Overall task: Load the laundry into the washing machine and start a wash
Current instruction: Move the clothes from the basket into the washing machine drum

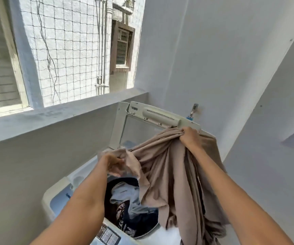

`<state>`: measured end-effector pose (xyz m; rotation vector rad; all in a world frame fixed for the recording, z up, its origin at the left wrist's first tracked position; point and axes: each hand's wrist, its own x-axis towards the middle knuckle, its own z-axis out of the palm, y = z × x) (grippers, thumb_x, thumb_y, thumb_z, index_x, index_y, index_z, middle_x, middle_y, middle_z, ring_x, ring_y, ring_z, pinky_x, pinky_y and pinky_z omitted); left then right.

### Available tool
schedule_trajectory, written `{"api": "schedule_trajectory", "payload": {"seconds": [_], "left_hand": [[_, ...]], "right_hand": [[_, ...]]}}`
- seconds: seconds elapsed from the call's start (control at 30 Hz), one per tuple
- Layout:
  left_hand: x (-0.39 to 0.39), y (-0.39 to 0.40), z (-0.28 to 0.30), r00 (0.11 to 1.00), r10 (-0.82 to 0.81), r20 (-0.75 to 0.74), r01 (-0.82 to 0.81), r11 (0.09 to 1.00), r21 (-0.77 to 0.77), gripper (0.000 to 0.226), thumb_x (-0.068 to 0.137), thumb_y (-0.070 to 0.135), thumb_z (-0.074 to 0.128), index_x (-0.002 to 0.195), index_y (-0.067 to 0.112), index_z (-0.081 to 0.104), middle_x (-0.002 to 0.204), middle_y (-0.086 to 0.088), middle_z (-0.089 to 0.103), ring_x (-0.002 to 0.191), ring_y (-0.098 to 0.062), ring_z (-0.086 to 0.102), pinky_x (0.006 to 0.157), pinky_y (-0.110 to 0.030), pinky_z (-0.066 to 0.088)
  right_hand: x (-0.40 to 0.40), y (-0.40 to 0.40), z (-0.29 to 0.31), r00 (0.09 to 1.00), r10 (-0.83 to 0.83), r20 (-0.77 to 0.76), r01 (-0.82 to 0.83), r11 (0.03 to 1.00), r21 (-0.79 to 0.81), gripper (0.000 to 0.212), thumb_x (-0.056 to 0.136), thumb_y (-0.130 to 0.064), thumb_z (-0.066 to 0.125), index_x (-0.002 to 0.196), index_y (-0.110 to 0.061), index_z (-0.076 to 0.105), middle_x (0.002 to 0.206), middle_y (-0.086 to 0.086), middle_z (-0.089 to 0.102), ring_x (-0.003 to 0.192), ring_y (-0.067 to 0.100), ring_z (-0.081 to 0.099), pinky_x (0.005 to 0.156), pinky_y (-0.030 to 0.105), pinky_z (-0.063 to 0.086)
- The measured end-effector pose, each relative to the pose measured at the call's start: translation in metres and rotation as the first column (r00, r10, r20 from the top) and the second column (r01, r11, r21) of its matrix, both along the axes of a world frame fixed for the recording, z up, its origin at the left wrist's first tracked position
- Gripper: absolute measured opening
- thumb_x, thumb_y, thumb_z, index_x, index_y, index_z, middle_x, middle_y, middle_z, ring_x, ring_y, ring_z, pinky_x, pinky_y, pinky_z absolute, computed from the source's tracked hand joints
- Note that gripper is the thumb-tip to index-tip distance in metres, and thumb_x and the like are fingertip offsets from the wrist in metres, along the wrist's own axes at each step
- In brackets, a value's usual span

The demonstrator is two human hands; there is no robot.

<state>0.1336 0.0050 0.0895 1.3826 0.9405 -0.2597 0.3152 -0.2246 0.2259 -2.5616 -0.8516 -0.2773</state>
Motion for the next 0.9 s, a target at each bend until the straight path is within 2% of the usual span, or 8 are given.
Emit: {"api": "schedule_trajectory", "payload": {"seconds": [0.1, 0.27, 0.47, 0.57, 0.67, 0.77, 0.83, 0.9], "left_hand": [[-0.004, 0.012, 0.001, 0.999, -0.013, -0.036, 0.015, 0.998, 0.054, 0.034, 0.101, 0.023, 0.042, 0.087, -0.007, 0.051, 0.069, -0.021, 0.065, 0.063, -0.034, 0.058, 0.097, -0.045, 0.044], [0.02, 0.001, 0.019, 0.976, -0.16, 0.146, 0.097, 0.925, 0.367, 0.03, 0.099, 0.022, 0.049, 0.12, 0.002, 0.051, 0.095, -0.014, 0.062, 0.055, -0.02, 0.062, 0.045, -0.028, 0.052], [0.072, -0.055, 0.032, 0.834, -0.461, 0.302, 0.227, 0.787, 0.574, 0.047, 0.083, 0.027, 0.073, 0.123, 0.007, 0.057, 0.097, -0.003, 0.061, 0.087, -0.015, 0.057, 0.071, -0.021, 0.044], [0.09, -0.073, 0.022, 0.855, -0.367, 0.366, -0.018, 0.685, 0.728, 0.025, 0.085, 0.022, 0.068, 0.101, 0.002, 0.068, 0.094, -0.02, 0.068, 0.094, -0.031, 0.062, 0.072, -0.032, 0.04], [0.095, -0.08, 0.022, 0.827, -0.197, 0.527, -0.258, 0.699, 0.667, 0.019, 0.09, 0.012, 0.056, 0.098, 0.003, 0.07, 0.1, -0.02, 0.07, 0.101, -0.03, 0.063, 0.081, -0.036, 0.045], [0.102, -0.09, 0.035, 0.784, -0.138, 0.605, -0.336, 0.726, 0.6, 0.019, 0.09, 0.006, 0.05, 0.096, -0.002, 0.066, 0.1, -0.02, 0.068, 0.099, -0.03, 0.061, 0.083, -0.038, 0.044], [0.11, -0.099, 0.045, 0.736, -0.158, 0.659, -0.33, 0.766, 0.552, 0.014, 0.092, 0.004, 0.048, 0.088, 0.001, 0.061, 0.094, -0.017, 0.065, 0.092, -0.025, 0.058, 0.078, -0.036, 0.042], [0.119, -0.108, 0.054, 0.71, -0.176, 0.682, -0.311, 0.79, 0.528, 0.014, 0.093, 0.003, 0.046, 0.088, 0.005, 0.059, 0.093, -0.015, 0.063, 0.09, -0.021, 0.055, 0.078, -0.033, 0.04]], "right_hand": [[-0.01, 0.02, -0.027, 0.999, 0.023, -0.045, -0.025, 0.998, -0.058, 0.033, 0.088, -0.008, 0.049, 0.117, -0.014, 0.063, 0.122, 0.017, 0.063, 0.115, 0.032, 0.057, 0.088, 0.035, 0.045], [-0.018, 0.045, -0.053, 0.994, 0.061, -0.09, -0.067, 0.996, -0.065, 0.024, 0.09, -0.016, 0.05, 0.11, -0.014, 0.064, 0.119, 0.013, 0.064, 0.114, 0.031, 0.056, 0.084, 0.034, 0.043], [-0.013, 0.049, -0.063, 0.984, 0.09, -0.157, -0.089, 0.996, 0.012, 0.021, 0.088, -0.015, 0.054, 0.106, -0.013, 0.064, 0.116, 0.01, 0.066, 0.112, 0.029, 0.057, 0.081, 0.031, 0.042], [-0.004, 0.031, -0.062, 0.943, 0.232, -0.24, -0.227, 0.973, 0.048, 0.027, 0.085, -0.014, 0.06, 0.112, -0.011, 0.06, 0.118, 0.011, 0.065, 0.112, 0.026, 0.057, 0.083, 0.027, 0.04], [0.009, -0.005, -0.061, 0.85, 0.363, -0.382, -0.389, 0.921, 0.011, 0.062, 0.079, -0.019, 0.072, 0.134, -0.014, 0.044, 0.135, 0.011, 0.05, 0.129, 0.027, 0.045, 0.103, 0.034, 0.039], [0.022, -0.042, -0.075, 0.919, 0.196, -0.343, -0.26, 0.954, -0.15, 0.097, 0.075, -0.043, 0.075, 0.15, -0.016, 0.02, 0.152, 0.013, 0.025, 0.142, 0.03, 0.022, 0.116, 0.044, 0.023], [0.022, -0.064, -0.098, 0.903, 0.062, -0.425, -0.149, 0.973, -0.175, 0.09, 0.078, -0.049, 0.07, 0.148, -0.012, 0.026, 0.153, 0.014, 0.028, 0.141, 0.03, 0.027, 0.115, 0.043, 0.026], [0.019, -0.078, -0.122, 0.881, -0.005, -0.473, -0.059, 0.991, -0.121, 0.047, 0.087, -0.048, 0.061, 0.121, -0.015, 0.057, 0.133, 0.014, 0.055, 0.124, 0.028, 0.05, 0.1, 0.036, 0.041]]}}
